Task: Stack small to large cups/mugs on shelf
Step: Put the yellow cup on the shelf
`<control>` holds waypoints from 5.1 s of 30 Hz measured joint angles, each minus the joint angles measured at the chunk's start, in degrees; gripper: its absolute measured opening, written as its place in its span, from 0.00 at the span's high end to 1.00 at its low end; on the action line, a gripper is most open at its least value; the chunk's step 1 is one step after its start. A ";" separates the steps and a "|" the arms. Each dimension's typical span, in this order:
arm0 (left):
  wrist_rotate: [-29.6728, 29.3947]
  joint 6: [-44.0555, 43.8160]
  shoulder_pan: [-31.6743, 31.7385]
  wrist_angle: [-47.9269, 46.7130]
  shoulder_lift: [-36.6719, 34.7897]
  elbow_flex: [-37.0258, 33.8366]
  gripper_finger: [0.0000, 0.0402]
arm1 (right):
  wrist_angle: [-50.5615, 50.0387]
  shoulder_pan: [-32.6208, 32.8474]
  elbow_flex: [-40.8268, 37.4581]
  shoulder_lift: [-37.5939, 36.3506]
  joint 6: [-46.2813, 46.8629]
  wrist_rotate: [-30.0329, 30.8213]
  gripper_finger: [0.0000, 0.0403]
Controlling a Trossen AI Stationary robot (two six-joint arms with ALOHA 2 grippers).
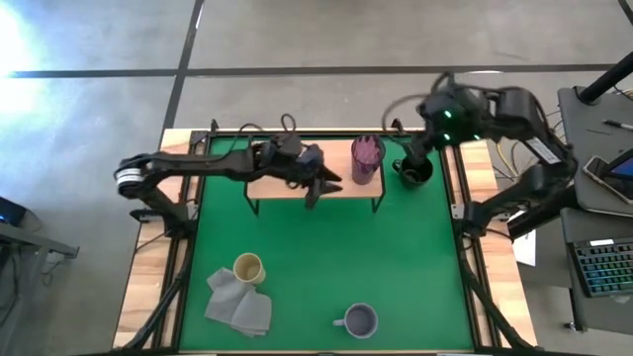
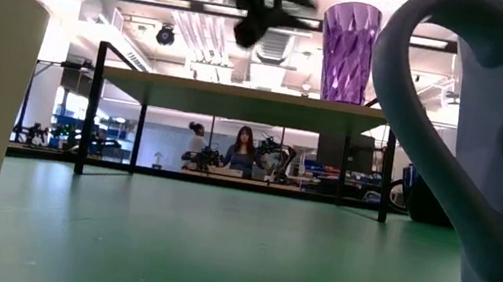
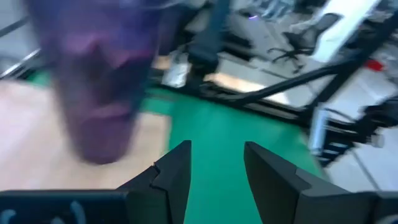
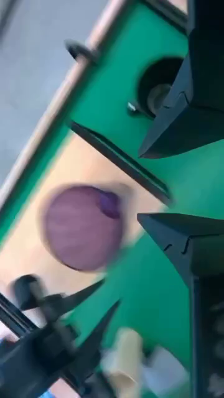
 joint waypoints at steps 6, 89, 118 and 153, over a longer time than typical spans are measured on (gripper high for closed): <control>-1.22 -4.22 -4.92 -2.83 -10.55 -6.35 0.67 | -0.02 13.44 -13.76 -7.64 13.60 -3.46 0.68; -24.34 -51.45 -37.15 -49.90 -6.28 -9.03 0.98 | 22.87 37.43 -37.71 -5.95 27.76 -0.93 0.76; -15.26 -13.06 -14.82 -45.61 23.86 28.70 1.00 | 22.76 37.54 -37.69 -7.31 30.73 2.95 0.77; -19.49 -13.41 -14.78 -45.37 22.51 28.54 0.74 | 21.60 37.43 -37.82 -7.31 29.67 4.26 0.77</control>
